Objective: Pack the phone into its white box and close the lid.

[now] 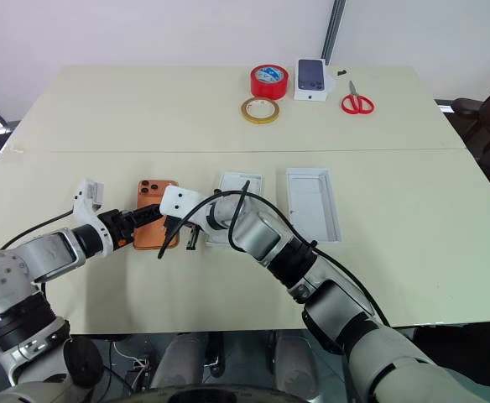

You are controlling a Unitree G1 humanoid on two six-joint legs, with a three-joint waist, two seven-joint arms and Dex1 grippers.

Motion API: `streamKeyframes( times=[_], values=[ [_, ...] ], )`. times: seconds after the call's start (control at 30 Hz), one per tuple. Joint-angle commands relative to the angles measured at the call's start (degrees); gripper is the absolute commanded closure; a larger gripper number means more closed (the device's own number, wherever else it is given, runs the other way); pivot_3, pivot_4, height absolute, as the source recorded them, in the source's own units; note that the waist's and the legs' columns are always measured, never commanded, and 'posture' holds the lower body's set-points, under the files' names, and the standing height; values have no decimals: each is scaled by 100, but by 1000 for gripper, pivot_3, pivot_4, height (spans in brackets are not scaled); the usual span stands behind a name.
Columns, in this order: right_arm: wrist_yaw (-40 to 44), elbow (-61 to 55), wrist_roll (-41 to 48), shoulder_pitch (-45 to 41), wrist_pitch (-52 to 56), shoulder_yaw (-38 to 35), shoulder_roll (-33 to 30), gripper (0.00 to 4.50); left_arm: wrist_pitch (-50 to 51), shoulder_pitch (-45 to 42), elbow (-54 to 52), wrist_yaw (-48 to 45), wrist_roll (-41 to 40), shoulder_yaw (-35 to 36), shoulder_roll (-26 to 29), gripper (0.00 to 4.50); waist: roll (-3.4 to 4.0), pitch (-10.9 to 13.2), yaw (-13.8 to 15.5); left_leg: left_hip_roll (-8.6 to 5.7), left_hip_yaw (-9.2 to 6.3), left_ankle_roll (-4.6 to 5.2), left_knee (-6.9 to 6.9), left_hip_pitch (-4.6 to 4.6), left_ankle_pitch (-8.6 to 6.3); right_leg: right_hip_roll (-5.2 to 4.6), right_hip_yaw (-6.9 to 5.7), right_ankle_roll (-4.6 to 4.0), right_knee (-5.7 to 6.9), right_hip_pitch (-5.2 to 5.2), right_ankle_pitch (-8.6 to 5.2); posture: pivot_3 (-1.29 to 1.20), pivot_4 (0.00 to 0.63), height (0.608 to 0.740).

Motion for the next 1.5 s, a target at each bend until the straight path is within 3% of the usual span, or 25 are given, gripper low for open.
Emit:
streamKeyframes(
  times=[0.03,0.07,0.23,0.57,0.67,0.73,0.77,1.03,1.3,1.5],
  values=[
    [32,-316,-19,5,-33,-49,5,4500,50,-32,53,211,-151,220,-126,14,0,0,2,0,0,-2,0,0,-1,-1,0,0,0,0,0,0,150,740],
    [38,-337,-17,9,-27,-55,-8,4500,50,-31,55,257,-192,245,-155,14,0,0,5,0,0,-2,0,0,-1,-1,0,0,0,0,0,0,150,740],
    [48,-384,-8,8,-21,-82,-51,4500,50,-35,141,447,-434,428,-219,2327,-2,1,11,-1,0,-3,0,-4,-2,-3,0,-1,-3,-2,0,0,150,740],
    [59,-478,-5,29,-5,-85,-74,4500,50,-140,316,942,-895,779,-326,2327,-3,2,10,0,-1,-4,-1,-6,-2,-6,0,-1,-3,-5,0,0,150,740],
    [65,-522,5,6,14,-102,-74,4500,50,-167,339,1073,-1029,894,-397,3168,-3,2,11,-1,-1,-4,-1,-7,-3,-14,0,-2,-5,-5,0,0,150,740],
    [70,-575,7,-9,14,-121,-93,4500,50,-181,349,1149,-1121,930,-406,4188,-7,0,37,-1,-1,-5,-1,-7,-3,-17,-1,-2,-6,-5,0,0,150,740],
    [97,-728,45,-23,58,-198,-145,4500,50,-227,338,1196,-1246,981,-416,4468,-7,0,31,-2,-6,-5,-1,-4,-3,-21,-7,-3,-7,-2,0,0,150,740],
    [650,-2356,909,269,295,-1268,-924,4500,-510,-513,420,2043,-2548,846,-453,4468,-17,7,50,-6,-8,-5,-3,-23,-3,-29,-10,-4,-21,-9,1,0,150,740],
    [1198,-2895,1892,985,643,-2661,-2372,4500,-1719,-631,604,3229,-4096,-962,-620,4468,-19,8,103,-19,-7,3,-3,-23,-8,-47,-10,-5,-36,1,1,0,150,740],
    [1228,-3117,2292,1804,685,-3200,-3050,4500,-2268,-875,1165,3070,-3869,-1972,-632,4468,-17,11,105,-14,0,22,-3,-20,-3,-32,-9,-5,-39,1,0,0,150,740]
  ],
)
